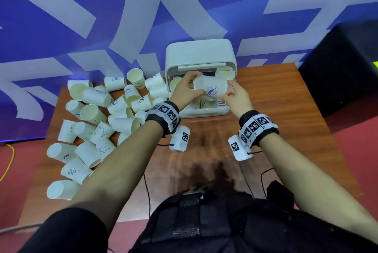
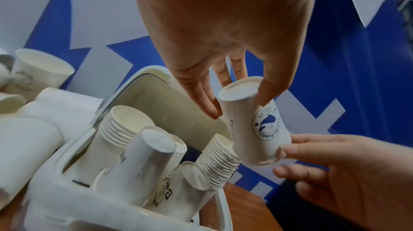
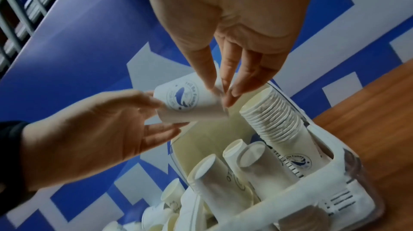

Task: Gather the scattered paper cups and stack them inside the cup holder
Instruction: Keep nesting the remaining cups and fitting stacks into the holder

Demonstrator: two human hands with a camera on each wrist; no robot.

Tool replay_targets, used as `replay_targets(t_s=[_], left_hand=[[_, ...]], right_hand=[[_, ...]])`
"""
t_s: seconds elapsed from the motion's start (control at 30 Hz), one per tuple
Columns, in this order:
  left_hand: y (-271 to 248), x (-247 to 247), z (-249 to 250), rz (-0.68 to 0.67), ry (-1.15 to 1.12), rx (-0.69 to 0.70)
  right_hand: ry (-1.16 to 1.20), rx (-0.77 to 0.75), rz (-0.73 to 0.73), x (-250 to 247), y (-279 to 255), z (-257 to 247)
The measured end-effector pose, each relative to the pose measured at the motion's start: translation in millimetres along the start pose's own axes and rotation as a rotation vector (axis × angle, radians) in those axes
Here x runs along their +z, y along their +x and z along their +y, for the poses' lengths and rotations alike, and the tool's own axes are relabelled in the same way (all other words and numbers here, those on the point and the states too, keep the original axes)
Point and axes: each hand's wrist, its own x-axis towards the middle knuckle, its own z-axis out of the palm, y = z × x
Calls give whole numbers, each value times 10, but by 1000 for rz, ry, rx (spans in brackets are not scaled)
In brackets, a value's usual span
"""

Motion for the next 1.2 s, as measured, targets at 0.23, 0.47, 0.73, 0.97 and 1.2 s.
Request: replay_targets(t_s=[0.23, 0.47, 0.73, 0.97, 1.2], left_hand=[[156, 295, -16, -127, 236, -7], [77, 655, -121, -136, 309, -116], [235, 729, -233, -108, 532, -10], [492, 779, -390, -105, 682, 143], [551, 749, -526, -177, 736, 256]], right_hand=[[147, -34, 31, -285, 148, 208], [-35, -63, 96, -417, 151, 515], [-257, -188, 37, -362, 257, 678], [-430, -198, -58, -217, 419, 795], [-674, -229, -232, -132, 577, 841]])
